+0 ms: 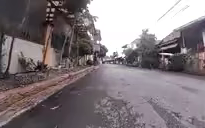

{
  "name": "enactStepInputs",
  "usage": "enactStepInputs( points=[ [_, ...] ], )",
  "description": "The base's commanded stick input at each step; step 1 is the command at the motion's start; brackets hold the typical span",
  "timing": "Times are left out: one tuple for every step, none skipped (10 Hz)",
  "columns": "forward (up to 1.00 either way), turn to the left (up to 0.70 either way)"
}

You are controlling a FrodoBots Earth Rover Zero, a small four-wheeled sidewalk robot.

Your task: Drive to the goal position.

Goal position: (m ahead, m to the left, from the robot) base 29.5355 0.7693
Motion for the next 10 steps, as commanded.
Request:
enactStepInputs(
  points=[
    [1.0,0.0],
    [1.0,0.0],
    [1.0,0.0],
    [1.0,0.0],
    [1.0,0.0],
    [1.0,0.0],
    [1.0,-0.01],
    [1.0,-0.05],
    [1.0,-0.32],
    [1.0,-0.02]
  ],
)
